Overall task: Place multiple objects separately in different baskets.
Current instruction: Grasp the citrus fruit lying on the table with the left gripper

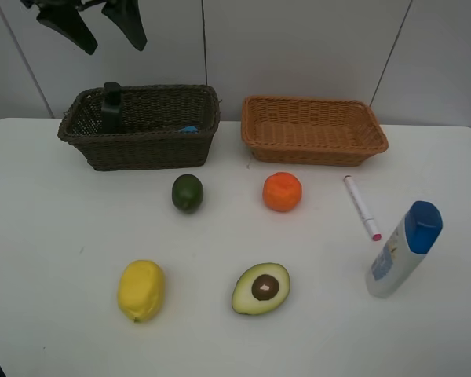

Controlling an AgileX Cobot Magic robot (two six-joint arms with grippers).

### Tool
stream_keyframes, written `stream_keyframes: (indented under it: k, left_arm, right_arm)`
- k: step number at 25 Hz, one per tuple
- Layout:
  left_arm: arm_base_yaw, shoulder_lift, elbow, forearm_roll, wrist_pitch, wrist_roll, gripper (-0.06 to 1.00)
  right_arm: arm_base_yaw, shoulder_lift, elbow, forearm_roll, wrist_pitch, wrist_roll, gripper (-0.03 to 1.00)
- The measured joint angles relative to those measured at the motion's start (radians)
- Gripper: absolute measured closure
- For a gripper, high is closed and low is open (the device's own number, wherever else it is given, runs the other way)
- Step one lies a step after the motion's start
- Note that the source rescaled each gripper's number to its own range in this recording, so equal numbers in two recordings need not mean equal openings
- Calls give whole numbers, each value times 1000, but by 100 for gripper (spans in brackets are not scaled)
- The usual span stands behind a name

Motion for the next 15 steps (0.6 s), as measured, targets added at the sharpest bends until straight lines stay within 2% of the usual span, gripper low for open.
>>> stream_keyframes:
  k: [2, 4, 9, 12, 15]
  left_arm:
    - [1, -121, 130, 63, 0, -28, -5]
    - [4, -259, 270, 91, 0, -57, -5]
    - [4, -580, 544, 93, 0, -106, -5]
    - [4, -723, 651, 34, 0, -117, -5]
    - [2, -820, 737, -96, 0, -95, -5]
  right_arm:
    - [0, 0, 0, 0, 0, 0, -2]
    - [0, 0, 0, 0, 0, 0, -2]
    - [0, 0, 0, 0, 0, 0, -2]
    - [5, 0, 0, 0, 0, 0, -2]
    - [26, 0, 0, 0, 0, 0, -2]
